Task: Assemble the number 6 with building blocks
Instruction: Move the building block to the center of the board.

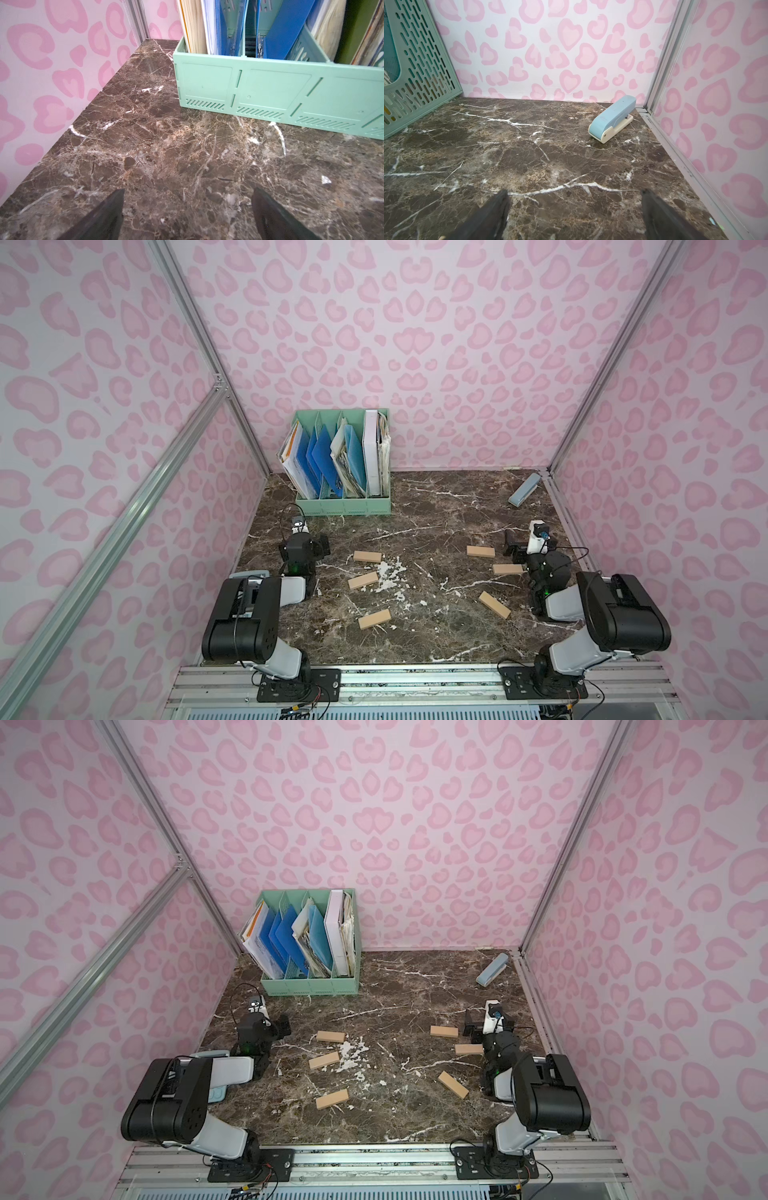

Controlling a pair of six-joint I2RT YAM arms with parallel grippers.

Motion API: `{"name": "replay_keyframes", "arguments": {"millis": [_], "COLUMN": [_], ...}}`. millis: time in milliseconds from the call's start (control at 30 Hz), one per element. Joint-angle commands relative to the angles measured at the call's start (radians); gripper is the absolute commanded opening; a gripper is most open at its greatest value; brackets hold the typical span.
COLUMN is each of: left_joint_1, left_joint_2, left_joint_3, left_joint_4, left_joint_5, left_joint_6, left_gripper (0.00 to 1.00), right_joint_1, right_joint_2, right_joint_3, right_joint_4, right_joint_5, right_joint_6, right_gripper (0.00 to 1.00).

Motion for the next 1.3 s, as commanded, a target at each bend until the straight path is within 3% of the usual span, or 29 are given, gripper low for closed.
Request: {"name": "replay_keyframes", "arguments": {"millis": [0,667,700,733,800,833,867,933,1033,1100,1167,1267], "left_joint_1": [0.0,0.001,0.002,0.002,-0.004,-0.024,-0.055,-0.113,-0.136,-0.157,-0.208,-0.321], "left_joint_2": [-0.003,-0.002,0.004,0.004,-0.021,-0.067,-0.135,-0.304,-0.421,-0.468,-0.499,-0.524], "left_joint_3": [0.0,0.002,0.012,0.013,-0.007,-0.007,0.025,0.176,0.348,0.385,0.397,0.422], "left_joint_4": [0.011,0.009,-0.004,-0.003,0.022,0.029,-0.08,-0.491,-0.866,-0.994,-1.092,-1.231], "left_joint_5": [0.0,0.001,0.001,-0.001,-0.01,-0.025,-0.054,-0.102,-0.097,-0.025,0.017,0.055], "left_joint_6": [0.006,0.005,0.001,0.001,0.029,0.084,0.112,0.05,-0.083,-0.132,-0.148,-0.143], "left_gripper": [0.99,0.99,0.99,0.99,0.99,0.99,0.99,0.99,0.99,0.98,0.96,0.94], "right_joint_1": [0.0,0.001,0.013,0.053,0.111,0.113,0.111,0.11,0.112,0.1,0.106,0.12], "right_joint_2": [-0.003,-0.01,-0.065,-0.168,-0.283,-0.289,-0.28,-0.257,-0.23,-0.173,-0.086,0.119], "right_joint_3": [-0.002,-0.002,0.018,0.087,0.336,0.47,0.565,0.719,0.796,0.891,1.015,1.3], "right_joint_4": [0.021,0.023,-0.058,-0.289,-0.762,-0.961,-1.075,-1.238,-1.302,-1.429,-1.602,-1.981], "right_joint_5": [0.01,0.012,0.024,0.079,0.24,0.213,0.187,0.104,-0.001,-0.084,-0.135,-0.216], "right_joint_6": [0.006,0.006,-0.001,-0.025,0.121,0.169,0.183,0.184,0.121,0.065,-0.026,-0.203], "right_gripper": [1.0,1.0,1.0,1.0,1.0,1.0,1.0,1.0,1.0,0.97,0.87,0.9]}}
